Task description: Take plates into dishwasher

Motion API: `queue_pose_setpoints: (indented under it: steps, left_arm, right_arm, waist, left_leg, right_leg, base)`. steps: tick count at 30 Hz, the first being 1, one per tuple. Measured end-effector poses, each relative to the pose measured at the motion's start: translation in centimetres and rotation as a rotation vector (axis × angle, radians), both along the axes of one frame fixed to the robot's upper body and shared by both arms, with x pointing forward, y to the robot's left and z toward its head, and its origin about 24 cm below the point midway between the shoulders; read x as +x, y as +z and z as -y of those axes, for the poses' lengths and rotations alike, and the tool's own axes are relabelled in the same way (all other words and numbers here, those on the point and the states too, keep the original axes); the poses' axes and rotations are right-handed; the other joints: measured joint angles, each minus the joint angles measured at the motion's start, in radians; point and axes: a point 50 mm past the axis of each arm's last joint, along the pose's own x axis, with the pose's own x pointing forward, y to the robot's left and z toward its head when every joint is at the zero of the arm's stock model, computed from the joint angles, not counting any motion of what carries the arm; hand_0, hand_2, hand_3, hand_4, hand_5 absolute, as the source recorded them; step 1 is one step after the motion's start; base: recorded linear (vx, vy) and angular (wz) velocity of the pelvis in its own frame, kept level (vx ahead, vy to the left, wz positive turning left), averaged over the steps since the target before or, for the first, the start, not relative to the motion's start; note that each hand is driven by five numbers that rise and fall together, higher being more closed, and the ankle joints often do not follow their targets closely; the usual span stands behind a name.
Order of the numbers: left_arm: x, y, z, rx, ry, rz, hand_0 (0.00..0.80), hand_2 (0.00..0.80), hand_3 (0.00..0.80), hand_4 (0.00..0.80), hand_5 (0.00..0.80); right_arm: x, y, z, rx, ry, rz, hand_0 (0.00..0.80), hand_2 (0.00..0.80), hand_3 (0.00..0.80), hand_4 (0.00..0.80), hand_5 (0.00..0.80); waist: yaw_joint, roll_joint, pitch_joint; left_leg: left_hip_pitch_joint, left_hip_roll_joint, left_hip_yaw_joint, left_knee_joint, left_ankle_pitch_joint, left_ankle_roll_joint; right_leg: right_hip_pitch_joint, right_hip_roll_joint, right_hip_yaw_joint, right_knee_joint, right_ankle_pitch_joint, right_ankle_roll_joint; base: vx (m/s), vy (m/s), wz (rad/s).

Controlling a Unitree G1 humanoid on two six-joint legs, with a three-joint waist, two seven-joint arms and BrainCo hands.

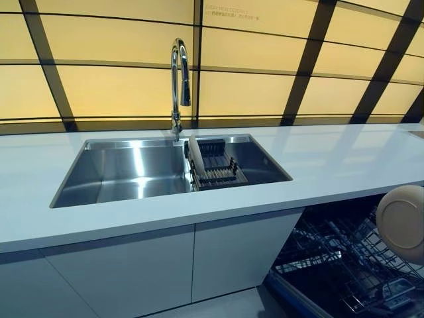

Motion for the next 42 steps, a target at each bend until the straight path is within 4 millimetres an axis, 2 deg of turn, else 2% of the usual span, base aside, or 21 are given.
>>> queue_pose_setpoints:
  steps: [8, 15, 22, 30, 42]
  left_arm:
    - [-0.1, 0.1, -0.2, 0.002, -0.018, -0.007, 0.0, 0.0, 0.0, 0.0, 0.0]
    - [0.4, 0.2, 0.0, -0.004, -0.029, 0.016, 0.0, 0.0, 0.0, 0.0, 0.0]
    - [0.6, 0.3, 0.1, -0.01, -0.039, 0.035, 0.0, 0.0, 0.0, 0.0, 0.0]
    - [1.1, 0.5, 0.4, -0.022, -0.053, 0.059, 0.0, 0.0, 0.0, 0.0, 0.0]
    - [1.3, 0.5, 0.5, -0.032, -0.059, 0.069, 0.0, 0.0, 0.0, 0.0, 0.0]
  right_arm:
    - [0.7, -2.0, -1.0, -0.006, 0.081, -0.016, 0.8, 0.8, 0.8, 0.8, 0.8]
    - [1.4, -1.3, -1.7, -0.064, 0.119, 0.034, 0.8, 0.8, 0.8, 0.8, 0.8]
    - [2.0, -2.3, -2.2, -0.051, 0.139, 0.04, 0.8, 0.8, 0.8, 0.8, 0.8]
    - [2.3, -2.3, -2.4, -0.05, 0.146, 0.05, 0.8, 0.8, 0.8, 0.8, 0.8]
    - [3.5, -5.4, -3.9, -0.006, 0.176, 0.031, 0.8, 0.8, 0.8, 0.8, 0.8]
  waist:
    - [-0.013, 0.001, 0.002]
    - [-0.003, 0.015, 0.035]
    - [0.0, 0.044, 0.087]
    - [0.0, 0.066, 0.116]
    - [0.0, 0.107, 0.16]
  left_leg:
    - [-0.008, 0.0, 0.022, 0.0, 0.002, 0.002]
    - [-0.021, 0.001, 0.021, 0.001, 0.003, 0.003]
    - [-0.028, -0.001, 0.016, 0.001, 0.005, 0.003]
    - [-0.043, -0.002, 0.006, 0.002, 0.007, 0.004]
    - [-0.054, -0.003, 0.001, 0.002, 0.008, 0.004]
  right_leg:
    - [-0.019, 0.001, 0.021, 0.0, 0.01, -0.001]
    - [-0.032, 0.001, 0.021, 0.0, 0.012, 0.0]
    - [-0.036, -0.001, 0.011, -0.001, 0.013, -0.001]
    - [-0.05, -0.003, -0.004, -0.001, 0.014, -0.001]
    - [-0.059, -0.005, -0.01, -0.001, 0.014, -0.001]
  base:
    - [-0.03, -0.04, -0.08]
    - [-0.024, -0.019, 0.0]
    - [-0.027, -0.027, 0.01]
    - [-0.014, -0.007, 0.01]
    - [-0.003, 0.001, 0.0]
